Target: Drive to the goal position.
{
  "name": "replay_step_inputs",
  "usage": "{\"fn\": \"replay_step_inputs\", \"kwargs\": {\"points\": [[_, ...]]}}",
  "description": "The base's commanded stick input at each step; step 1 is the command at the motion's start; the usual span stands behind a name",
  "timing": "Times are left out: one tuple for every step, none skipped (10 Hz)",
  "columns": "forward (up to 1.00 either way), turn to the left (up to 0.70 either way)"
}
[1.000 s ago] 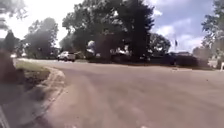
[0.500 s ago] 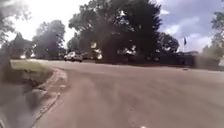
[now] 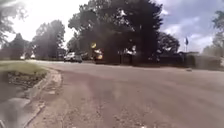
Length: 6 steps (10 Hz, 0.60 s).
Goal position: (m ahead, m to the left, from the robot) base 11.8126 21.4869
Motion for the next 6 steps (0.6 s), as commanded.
{"fn": "replay_step_inputs", "kwargs": {"points": [[1.0, 0.39], [1.0, 0.4], [1.0, 0.4], [1.0, 0.4], [1.0, 0.4], [1.0, 0.29]]}}
